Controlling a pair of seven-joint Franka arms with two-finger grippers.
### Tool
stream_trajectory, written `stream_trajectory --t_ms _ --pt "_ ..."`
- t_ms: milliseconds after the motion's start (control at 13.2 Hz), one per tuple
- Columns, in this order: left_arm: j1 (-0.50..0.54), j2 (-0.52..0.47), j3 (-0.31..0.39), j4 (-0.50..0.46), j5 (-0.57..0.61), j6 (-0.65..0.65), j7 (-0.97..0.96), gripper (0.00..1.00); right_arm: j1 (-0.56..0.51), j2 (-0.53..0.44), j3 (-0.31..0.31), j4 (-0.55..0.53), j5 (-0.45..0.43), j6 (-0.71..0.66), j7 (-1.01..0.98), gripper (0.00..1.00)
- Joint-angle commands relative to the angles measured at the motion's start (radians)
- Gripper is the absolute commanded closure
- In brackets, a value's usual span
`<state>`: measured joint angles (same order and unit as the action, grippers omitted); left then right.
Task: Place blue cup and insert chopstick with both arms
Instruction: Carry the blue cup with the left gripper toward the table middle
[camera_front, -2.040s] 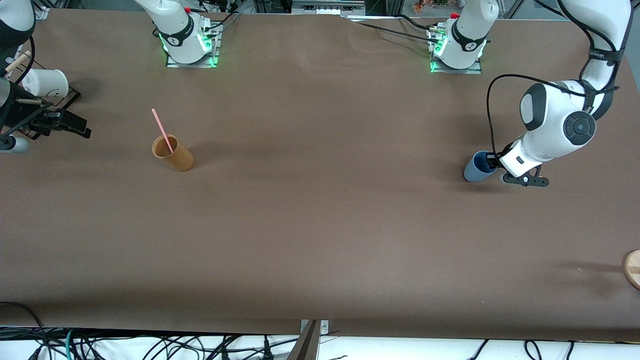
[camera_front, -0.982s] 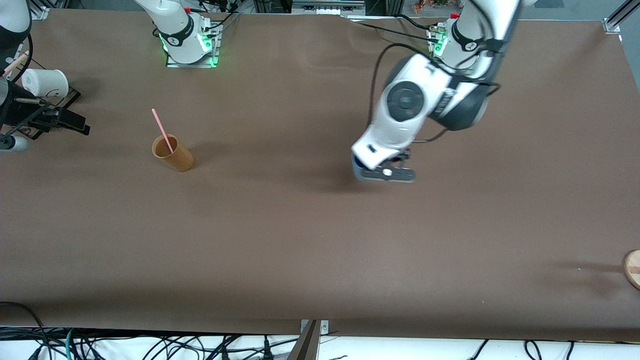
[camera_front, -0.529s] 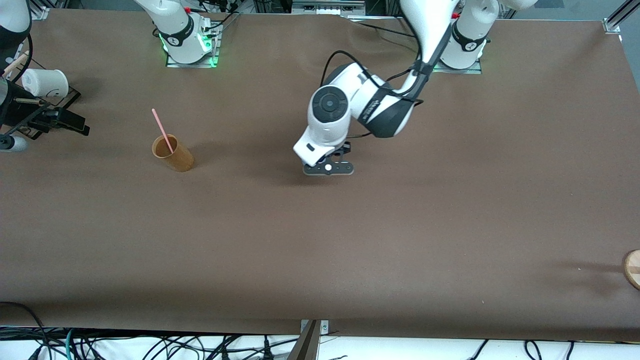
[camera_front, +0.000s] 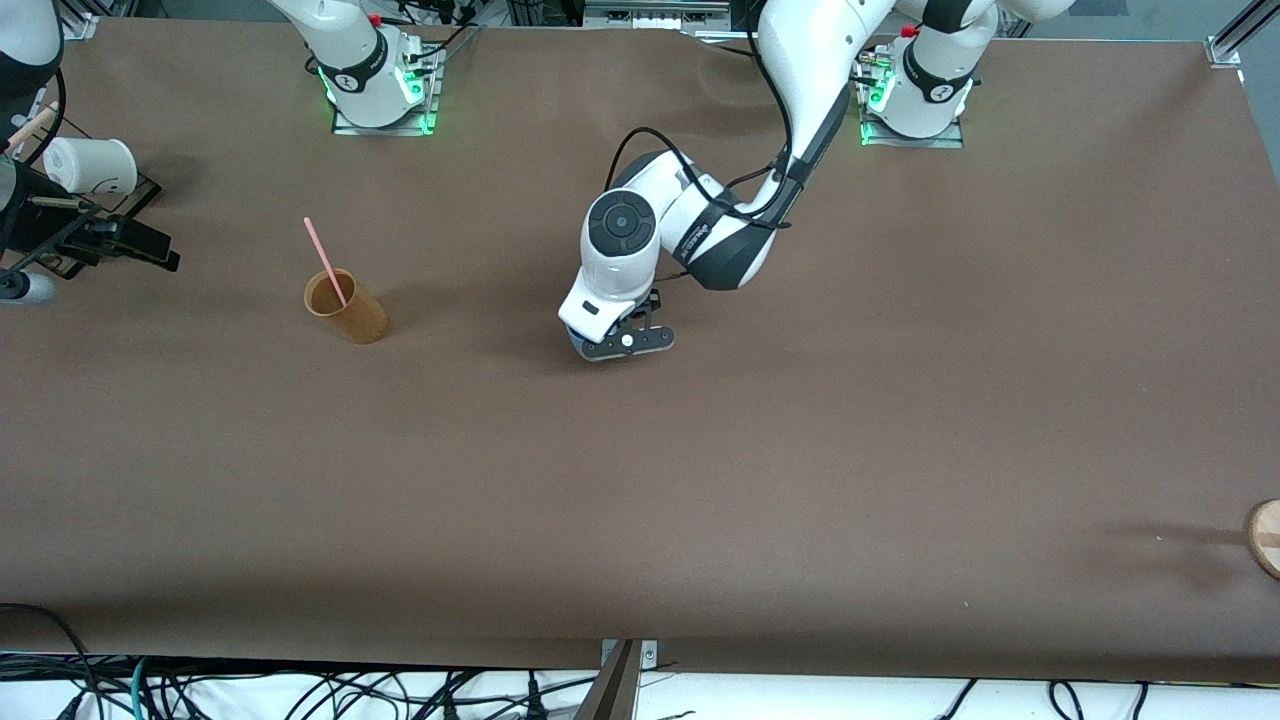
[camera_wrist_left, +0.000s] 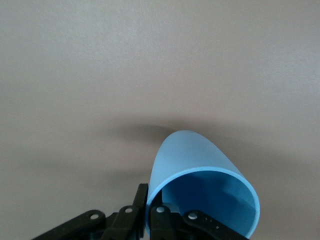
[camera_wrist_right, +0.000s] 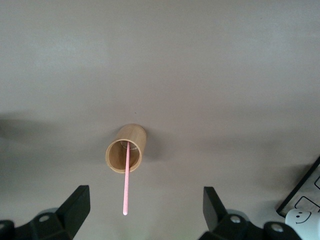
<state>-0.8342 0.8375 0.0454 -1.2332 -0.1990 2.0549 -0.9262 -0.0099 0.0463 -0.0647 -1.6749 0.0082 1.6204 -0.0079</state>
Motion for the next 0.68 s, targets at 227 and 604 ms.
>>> stream_trajectory --t_ms 227,604 --pt "-0.016 0.055 0.016 0.044 -0.031 0.016 -0.017 0.94 0.004 0.006 0.017 0.021 -0.004 -0.005 -0.009 0.0" --pt "-0.006 0.028 0.019 0.047 -0.071 0.004 -0.007 0.0 0.004 0.006 0.017 0.023 0.004 -0.002 -0.011 0.0"
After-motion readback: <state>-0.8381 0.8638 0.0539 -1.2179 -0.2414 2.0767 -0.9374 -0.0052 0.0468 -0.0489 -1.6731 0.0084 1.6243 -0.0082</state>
